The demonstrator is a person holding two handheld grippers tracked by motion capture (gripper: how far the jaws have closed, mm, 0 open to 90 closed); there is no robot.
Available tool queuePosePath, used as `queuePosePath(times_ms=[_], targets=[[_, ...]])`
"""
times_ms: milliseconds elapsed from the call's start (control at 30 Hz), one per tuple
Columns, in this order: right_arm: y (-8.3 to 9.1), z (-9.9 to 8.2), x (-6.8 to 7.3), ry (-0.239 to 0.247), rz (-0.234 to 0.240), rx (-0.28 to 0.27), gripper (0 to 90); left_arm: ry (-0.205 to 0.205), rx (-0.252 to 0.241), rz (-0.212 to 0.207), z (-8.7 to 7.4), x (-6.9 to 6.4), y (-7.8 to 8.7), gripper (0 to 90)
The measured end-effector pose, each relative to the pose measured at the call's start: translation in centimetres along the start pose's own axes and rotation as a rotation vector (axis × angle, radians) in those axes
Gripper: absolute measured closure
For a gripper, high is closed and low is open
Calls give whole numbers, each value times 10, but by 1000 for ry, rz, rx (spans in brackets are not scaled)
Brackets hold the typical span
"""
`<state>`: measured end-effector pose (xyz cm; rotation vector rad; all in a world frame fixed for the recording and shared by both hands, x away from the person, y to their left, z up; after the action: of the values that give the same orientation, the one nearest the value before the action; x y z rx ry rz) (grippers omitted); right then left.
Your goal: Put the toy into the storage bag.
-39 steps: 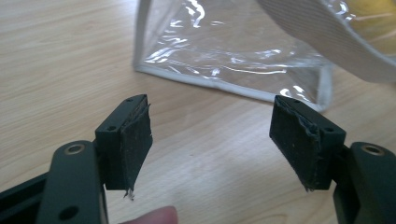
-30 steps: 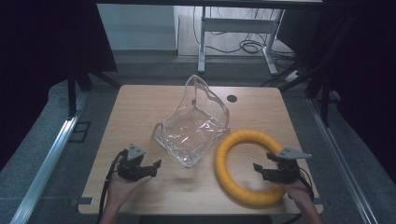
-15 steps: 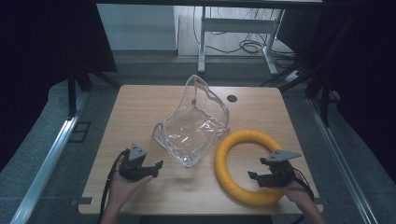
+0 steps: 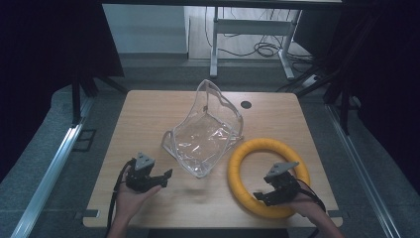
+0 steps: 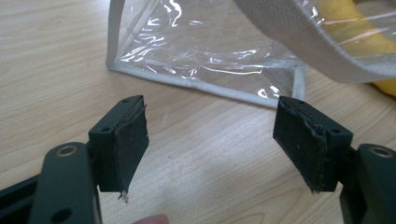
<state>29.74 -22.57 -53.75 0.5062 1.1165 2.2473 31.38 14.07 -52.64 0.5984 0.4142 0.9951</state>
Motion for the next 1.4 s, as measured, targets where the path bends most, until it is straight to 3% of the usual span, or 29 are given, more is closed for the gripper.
queuePosePath(times_ms=[233, 433, 667, 700, 800, 967, 1033, 1200, 1267, 1400], targets=[[-5, 0, 17, 29, 45, 54, 290, -3, 9, -2, -1, -2, -2, 262], [-11, -5, 39, 108, 59, 171, 287, -6, 14, -1, -1, -2, -2, 262], [-23, -12, 43, 162, 28, 276, 306, -11, 18, -5, -2, -3, -4, 261], [-27, -13, 43, 176, 6, 302, 325, -11, 19, -4, -3, -3, -4, 261], [-31, -15, 42, 187, 1, 329, 367, -12, 22, 3, -3, -2, -4, 262], [-35, -15, 44, 178, 8, 344, 412, -9, 22, 6, -3, -1, -4, 262], [-35, -13, 45, 174, 10, 344, 489, -11, 25, 6, -4, -1, -5, 262], [-35, -11, 45, 169, 8, 369, 508, -18, 30, 5, -4, -3, -6, 262], [-35, -11, 44, 173, 20, 372, 512, -18, 30, 8, -4, -4, -7, 261], [-31, -9, 40, 139, 91, 357, 515, -15, 28, 19, -4, -2, -7, 256]])
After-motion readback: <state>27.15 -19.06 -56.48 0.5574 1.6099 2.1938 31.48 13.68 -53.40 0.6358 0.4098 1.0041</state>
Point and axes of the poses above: each handheld gripper's, and its own axes: y roughly backward along the jaws, z roughly out of its top, x roughly to its left, the point moved 7 cm from there along -y, roughly forward along the jaws, and after that the axes turned 2 degrees about -y, right-handed, at the moved point
